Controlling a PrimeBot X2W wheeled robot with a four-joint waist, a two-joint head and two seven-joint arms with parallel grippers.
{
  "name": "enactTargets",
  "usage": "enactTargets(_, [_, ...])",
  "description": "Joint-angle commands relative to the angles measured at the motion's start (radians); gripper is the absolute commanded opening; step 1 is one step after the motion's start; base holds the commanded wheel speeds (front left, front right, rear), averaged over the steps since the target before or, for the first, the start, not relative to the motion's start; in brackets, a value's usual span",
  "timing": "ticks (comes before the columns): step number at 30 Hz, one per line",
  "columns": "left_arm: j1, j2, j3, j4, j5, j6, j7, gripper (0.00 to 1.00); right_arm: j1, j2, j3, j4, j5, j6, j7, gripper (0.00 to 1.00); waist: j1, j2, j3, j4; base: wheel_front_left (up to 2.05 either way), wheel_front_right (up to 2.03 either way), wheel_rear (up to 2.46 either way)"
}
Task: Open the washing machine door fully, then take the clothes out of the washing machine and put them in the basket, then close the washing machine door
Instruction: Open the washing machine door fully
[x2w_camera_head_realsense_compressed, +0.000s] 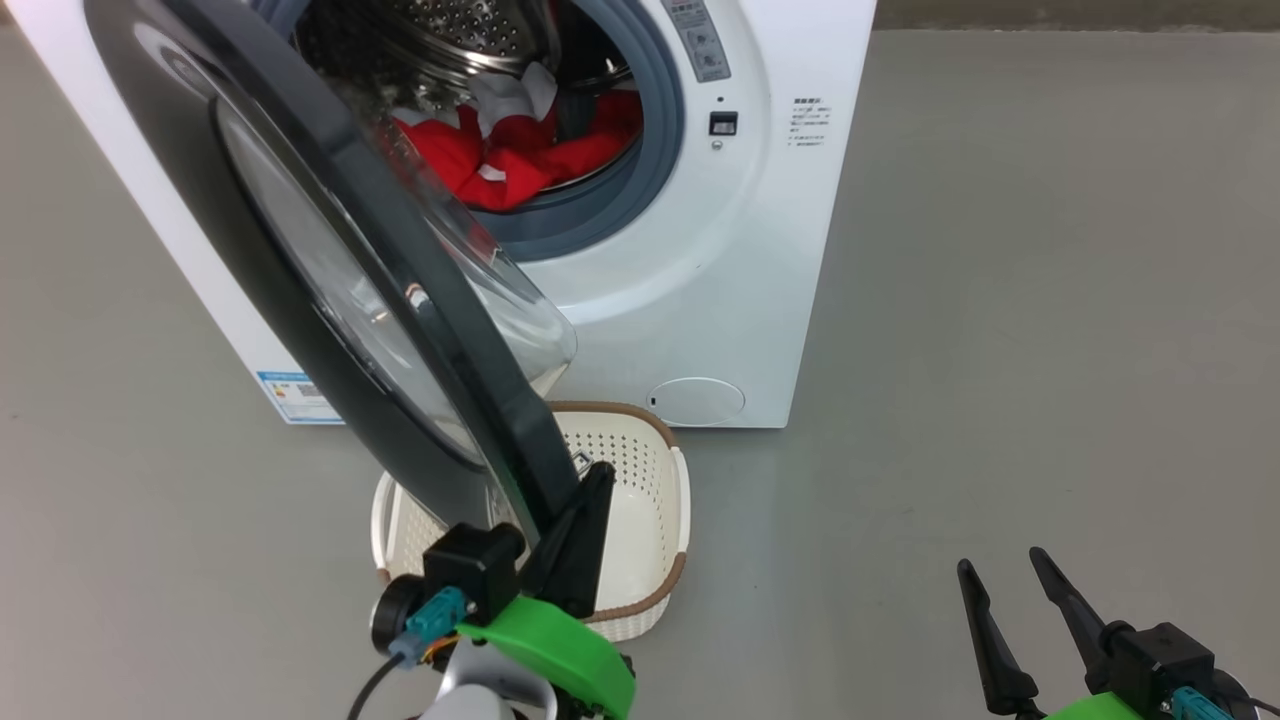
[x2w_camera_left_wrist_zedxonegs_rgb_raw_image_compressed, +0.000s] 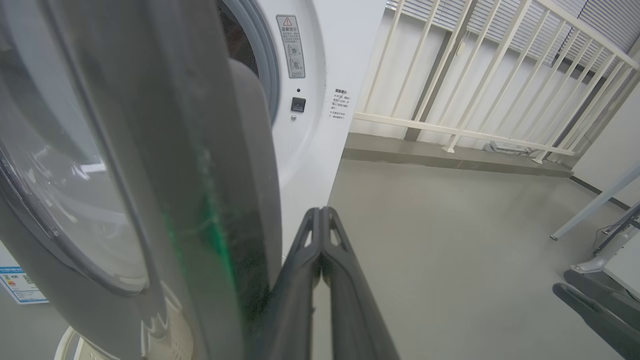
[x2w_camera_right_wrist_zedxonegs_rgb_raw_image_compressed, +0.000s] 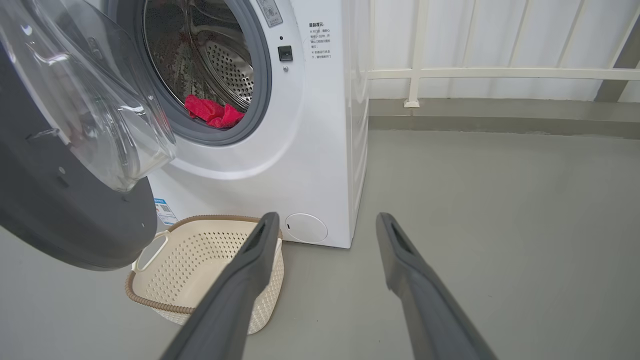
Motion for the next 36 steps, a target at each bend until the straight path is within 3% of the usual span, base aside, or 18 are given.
enactTargets(1, [-0.001, 0.056, 0.066, -0.026, 0.004, 0.037, -0.009, 0.0, -0.049, -0.013, 0.019, -0.021, -0.006, 0.001, -0.013, 1.0, 0.0, 0.0, 0.005, 0.009, 0.0, 0.0, 0.0])
enactTargets(10, [0.064, 0.11, 0.076, -0.133, 0.021, 0.095, 0.002, 0.0, -0.052, -0.013, 0.019, -0.013, -0.005, 0.001, -0.015, 1.0, 0.0, 0.0, 0.004, 0.032, 0.0, 0.0, 0.0])
enactTargets(24, [0.233, 0.203, 0.101, -0.373, 0.042, 0.22, 0.047, 0.0, -0.046, -0.013, 0.016, -0.017, -0.011, 0.001, -0.012, 1.0, 0.0, 0.0, -0.003, 0.089, 0.0, 0.0, 0.0])
enactTargets(36, [0.297, 0.254, 0.131, -0.407, 0.027, 0.25, 0.066, 0.0, -0.04, -0.013, 0.017, -0.018, -0.01, 0.001, -0.01, 1.0, 0.0, 0.0, -0.021, 0.154, 0.0, 0.0, 0.0])
